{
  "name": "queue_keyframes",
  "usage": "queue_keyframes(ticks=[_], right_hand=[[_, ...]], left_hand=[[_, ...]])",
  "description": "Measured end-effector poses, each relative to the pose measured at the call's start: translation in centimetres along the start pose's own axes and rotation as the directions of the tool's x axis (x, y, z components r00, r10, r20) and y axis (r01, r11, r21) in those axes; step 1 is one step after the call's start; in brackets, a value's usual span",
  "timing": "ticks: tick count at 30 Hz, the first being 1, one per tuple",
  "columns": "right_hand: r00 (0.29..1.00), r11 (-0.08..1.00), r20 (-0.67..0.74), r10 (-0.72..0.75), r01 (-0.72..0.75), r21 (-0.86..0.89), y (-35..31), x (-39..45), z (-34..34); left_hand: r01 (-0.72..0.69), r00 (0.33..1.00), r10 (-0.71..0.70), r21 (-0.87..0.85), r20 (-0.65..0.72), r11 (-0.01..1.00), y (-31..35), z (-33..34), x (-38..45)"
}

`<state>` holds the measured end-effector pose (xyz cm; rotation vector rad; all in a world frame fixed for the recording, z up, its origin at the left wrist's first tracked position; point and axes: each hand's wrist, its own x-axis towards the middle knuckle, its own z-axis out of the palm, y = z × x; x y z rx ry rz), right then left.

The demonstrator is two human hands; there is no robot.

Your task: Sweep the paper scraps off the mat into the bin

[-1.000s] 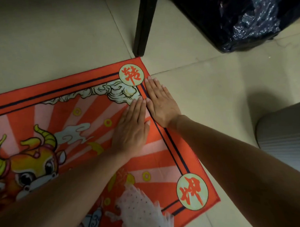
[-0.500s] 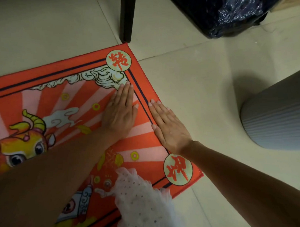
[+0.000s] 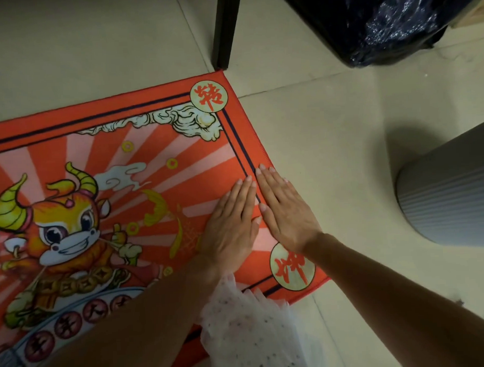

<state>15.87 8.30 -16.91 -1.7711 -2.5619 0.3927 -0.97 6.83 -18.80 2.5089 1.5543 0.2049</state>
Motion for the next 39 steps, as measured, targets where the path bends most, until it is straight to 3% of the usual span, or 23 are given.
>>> queue_keyframes(ticks=[6, 10, 14, 20, 24, 31, 39], right_hand=[[1.0, 1.0, 0.008, 0.005, -0.004, -0.03, 0.3, -7.4, 0.8], [1.0, 0.999, 0.025, 0.013, -0.012, -0.043, 0.3, -7.4, 0.8], [0.999, 0.997, 0.047, 0.018, -0.015, -0.071, 0.4, -7.4, 0.8], [0.999, 0.994, 0.044, 0.018, -0.013, -0.109, 0.3, -7.5, 0.8], [1.0, 0.988, -0.006, 0.029, -0.03, -0.15, -0.1, -7.0, 0.6], [0.976, 0.964, -0.135, 0.172, -0.195, -0.181, -2.9, -3.7, 0.4], [0.979, 0.968, -0.057, 0.195, -0.202, -0.15, -7.6, 0.5, -3.9]], left_hand=[[0.005, 0.999, -0.007, -0.039, -0.042, 0.999, -0.1, 0.1, 0.0], [0.016, 1.0, -0.016, -0.017, -0.017, 1.0, 0.3, 0.1, -0.4], [-0.097, 0.995, 0.097, 0.046, 0.007, 0.994, 2.1, 0.3, -3.6], [-0.117, 0.993, 0.116, 0.051, 0.017, 0.992, 1.9, 0.2, -4.0], [-0.18, 0.984, 0.179, 0.046, 0.027, 0.983, 1.2, -0.1, -4.0], [-0.213, 0.977, 0.212, 0.044, 0.027, 0.976, -1.5, -1.8, -3.4], [-0.193, 0.974, 0.204, 0.114, -0.1, 0.975, -5.1, -9.5, -2.6]])
